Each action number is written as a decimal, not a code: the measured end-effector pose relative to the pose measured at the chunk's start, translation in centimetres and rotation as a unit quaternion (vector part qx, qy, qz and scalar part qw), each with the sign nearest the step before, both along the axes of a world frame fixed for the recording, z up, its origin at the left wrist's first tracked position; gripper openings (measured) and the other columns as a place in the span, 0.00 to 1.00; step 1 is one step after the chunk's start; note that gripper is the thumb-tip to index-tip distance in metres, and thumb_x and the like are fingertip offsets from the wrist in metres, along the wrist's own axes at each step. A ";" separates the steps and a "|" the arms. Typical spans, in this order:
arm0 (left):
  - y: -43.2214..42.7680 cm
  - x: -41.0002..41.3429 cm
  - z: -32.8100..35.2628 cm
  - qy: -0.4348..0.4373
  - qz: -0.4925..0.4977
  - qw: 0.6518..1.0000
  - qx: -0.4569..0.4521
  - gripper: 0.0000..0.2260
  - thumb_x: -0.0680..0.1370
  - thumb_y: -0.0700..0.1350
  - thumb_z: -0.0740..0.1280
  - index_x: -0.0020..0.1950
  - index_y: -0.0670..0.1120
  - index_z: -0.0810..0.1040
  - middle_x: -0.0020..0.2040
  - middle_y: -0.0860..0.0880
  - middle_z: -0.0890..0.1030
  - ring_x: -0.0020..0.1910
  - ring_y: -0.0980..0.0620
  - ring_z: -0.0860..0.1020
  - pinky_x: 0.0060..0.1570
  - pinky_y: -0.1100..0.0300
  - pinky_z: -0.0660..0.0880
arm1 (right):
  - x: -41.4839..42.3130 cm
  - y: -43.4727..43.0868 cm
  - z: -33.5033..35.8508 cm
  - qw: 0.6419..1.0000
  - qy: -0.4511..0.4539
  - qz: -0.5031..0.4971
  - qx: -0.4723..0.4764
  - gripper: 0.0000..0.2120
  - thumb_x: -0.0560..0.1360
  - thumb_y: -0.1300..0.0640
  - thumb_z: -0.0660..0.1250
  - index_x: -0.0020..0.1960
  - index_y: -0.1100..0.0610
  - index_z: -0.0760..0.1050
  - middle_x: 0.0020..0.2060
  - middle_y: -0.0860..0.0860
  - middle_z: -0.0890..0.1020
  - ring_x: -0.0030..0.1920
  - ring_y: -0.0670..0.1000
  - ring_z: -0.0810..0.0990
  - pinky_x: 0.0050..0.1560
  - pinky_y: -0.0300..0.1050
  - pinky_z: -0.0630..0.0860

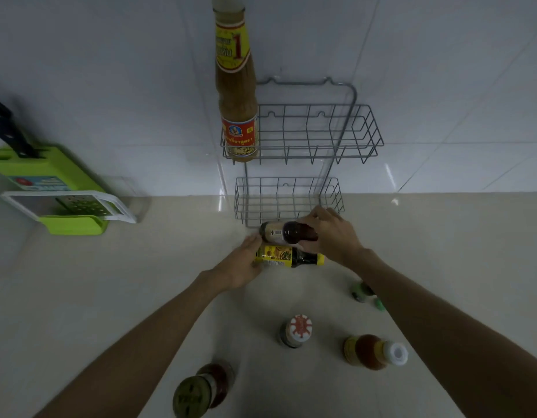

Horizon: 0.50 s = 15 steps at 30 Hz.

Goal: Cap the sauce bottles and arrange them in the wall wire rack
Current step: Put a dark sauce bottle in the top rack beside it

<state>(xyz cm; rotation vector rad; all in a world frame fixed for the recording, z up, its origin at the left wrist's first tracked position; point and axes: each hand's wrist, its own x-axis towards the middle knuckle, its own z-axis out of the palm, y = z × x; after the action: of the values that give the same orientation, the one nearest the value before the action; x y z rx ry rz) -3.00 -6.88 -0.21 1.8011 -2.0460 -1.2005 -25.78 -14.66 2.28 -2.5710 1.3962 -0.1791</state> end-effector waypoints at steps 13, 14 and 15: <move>-0.2 -0.7 9.4 0.174 0.179 0.953 -0.171 0.21 0.66 0.45 0.77 0.50 0.58 0.70 0.43 0.54 0.80 0.39 0.59 0.79 0.33 0.71 0.73 | 2.3 1.1 16.1 0.935 -0.340 0.040 0.091 0.45 0.61 0.59 0.81 0.72 0.47 0.64 0.65 0.46 0.72 0.61 0.45 0.76 0.57 0.39 0.78; 0.0 -1.0 10.1 0.168 0.229 0.934 -0.218 0.21 0.66 0.44 0.77 0.49 0.58 0.69 0.43 0.54 0.79 0.39 0.59 0.79 0.33 0.69 0.74 | 2.7 1.9 16.1 0.905 -0.409 -0.021 0.113 0.46 0.62 0.58 0.81 0.74 0.49 0.61 0.67 0.48 0.71 0.61 0.47 0.76 0.57 0.42 0.79; 0.1 -1.4 10.9 0.155 0.277 0.910 -0.268 0.22 0.67 0.42 0.77 0.51 0.57 0.68 0.45 0.54 0.78 0.41 0.58 0.79 0.35 0.67 0.75 | 3.3 2.9 15.9 0.873 -0.459 -0.074 0.146 0.44 0.64 0.55 0.80 0.73 0.50 0.61 0.67 0.49 0.72 0.61 0.49 0.76 0.58 0.45 0.79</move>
<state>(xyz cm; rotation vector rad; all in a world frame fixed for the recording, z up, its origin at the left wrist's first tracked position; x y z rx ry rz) -4.37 -6.78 10.67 1.6155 -1.3597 -0.6242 -22.50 -11.80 18.14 -1.7027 1.0947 -0.9786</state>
